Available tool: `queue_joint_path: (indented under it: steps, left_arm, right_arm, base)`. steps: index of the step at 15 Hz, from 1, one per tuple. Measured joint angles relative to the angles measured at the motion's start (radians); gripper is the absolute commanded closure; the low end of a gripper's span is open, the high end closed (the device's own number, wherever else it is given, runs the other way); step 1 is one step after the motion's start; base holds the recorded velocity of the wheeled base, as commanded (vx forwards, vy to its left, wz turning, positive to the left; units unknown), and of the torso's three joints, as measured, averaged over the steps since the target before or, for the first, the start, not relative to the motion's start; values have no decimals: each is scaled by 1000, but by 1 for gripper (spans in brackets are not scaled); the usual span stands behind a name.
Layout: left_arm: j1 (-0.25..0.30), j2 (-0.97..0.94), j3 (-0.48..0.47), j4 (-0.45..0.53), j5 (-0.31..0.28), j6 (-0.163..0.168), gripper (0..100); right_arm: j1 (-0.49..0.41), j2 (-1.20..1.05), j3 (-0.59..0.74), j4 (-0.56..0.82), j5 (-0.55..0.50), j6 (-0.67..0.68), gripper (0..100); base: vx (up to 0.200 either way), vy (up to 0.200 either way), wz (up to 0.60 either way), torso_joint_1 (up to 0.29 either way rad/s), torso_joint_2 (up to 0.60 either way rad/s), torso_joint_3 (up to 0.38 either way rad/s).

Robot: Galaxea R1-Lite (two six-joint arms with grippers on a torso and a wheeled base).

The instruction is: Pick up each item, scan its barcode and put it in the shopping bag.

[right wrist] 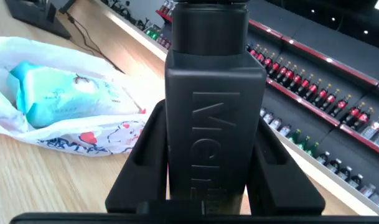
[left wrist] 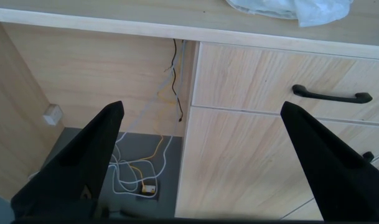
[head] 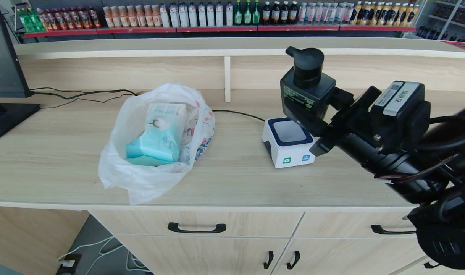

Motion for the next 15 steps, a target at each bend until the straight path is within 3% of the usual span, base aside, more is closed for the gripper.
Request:
queue_joint_path:
  steps: [3,7,10,13,15]
  left_arm:
    - [0,0,0,2,-2,22,0]
    - [0,0,0,4,-3,22,0]
    - [0,0,0,4,-2,22,0]
    - [0,0,0,4,-2,20,0]
    - [0,0,0,4,-2,19,0]
  right_arm:
    - [-36,-56,87,2,-54,179,100]
    - [-99,-103,132,1,-237,463,100]
    - [-128,-107,175,2,-259,502,100]
    - [-134,-107,206,1,-261,507,100]
    - [-137,-103,207,2,-262,522,100]
  base:
    - [0,0,0,0,0,0]
    - [0,0,0,0,0,0]
    - [0,0,0,0,0,0]
    - [-200,0,0,9,-1,4]
    - [0,0,0,0,0,0]
